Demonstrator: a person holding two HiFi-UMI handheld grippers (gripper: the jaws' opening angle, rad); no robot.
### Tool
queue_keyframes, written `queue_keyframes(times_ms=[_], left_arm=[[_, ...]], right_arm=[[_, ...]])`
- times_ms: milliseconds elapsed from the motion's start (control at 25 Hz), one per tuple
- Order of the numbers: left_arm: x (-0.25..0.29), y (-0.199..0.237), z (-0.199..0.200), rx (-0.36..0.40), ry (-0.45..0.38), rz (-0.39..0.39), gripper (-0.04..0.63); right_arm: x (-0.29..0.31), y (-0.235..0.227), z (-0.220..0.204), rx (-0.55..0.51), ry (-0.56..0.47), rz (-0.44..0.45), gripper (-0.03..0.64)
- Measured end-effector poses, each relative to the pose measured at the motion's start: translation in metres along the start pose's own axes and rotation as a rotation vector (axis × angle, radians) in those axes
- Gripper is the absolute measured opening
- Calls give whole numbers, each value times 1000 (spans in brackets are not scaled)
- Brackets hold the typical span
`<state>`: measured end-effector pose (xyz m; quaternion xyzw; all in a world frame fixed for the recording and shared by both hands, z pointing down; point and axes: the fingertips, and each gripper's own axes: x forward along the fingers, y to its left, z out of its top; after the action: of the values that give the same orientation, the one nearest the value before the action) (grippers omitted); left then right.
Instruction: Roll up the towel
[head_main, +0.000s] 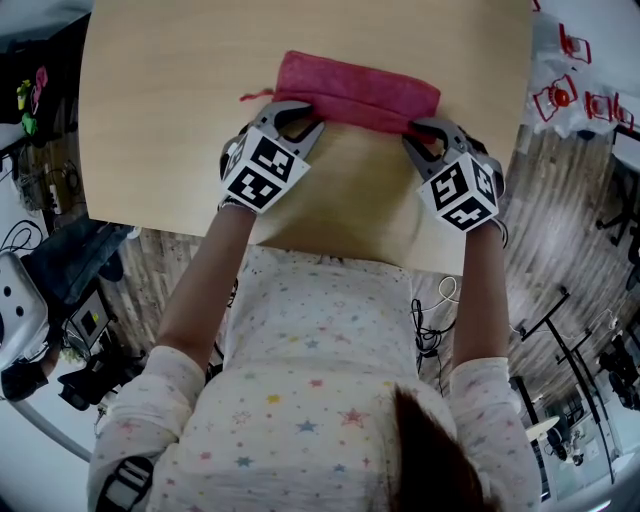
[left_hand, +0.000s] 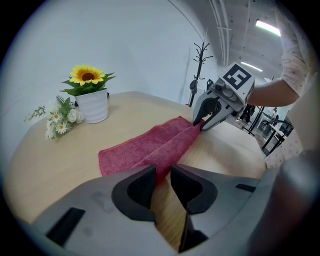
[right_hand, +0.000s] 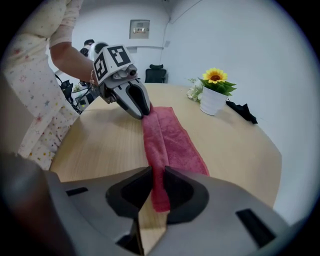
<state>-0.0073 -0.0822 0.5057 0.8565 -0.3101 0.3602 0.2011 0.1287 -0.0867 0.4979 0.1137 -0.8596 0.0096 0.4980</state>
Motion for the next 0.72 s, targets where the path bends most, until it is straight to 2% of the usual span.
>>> queue_keyframes(times_ms=[120,280,440,720], left_arm=[[-2,2,1,-14,-10,4,95],[-9,3,13,-25,-45,4,95],[-16,-1,26,-26,-90,-6,95],[-10,-13,21,15,-73,-51,95]], right_arm=[[0,-3,4,38,-10,59,40],[-1,-8,6,92,-6,128,34],[-2,-15,3,213,-20,215,34],[-2,-22,5,339,-38,302,33]])
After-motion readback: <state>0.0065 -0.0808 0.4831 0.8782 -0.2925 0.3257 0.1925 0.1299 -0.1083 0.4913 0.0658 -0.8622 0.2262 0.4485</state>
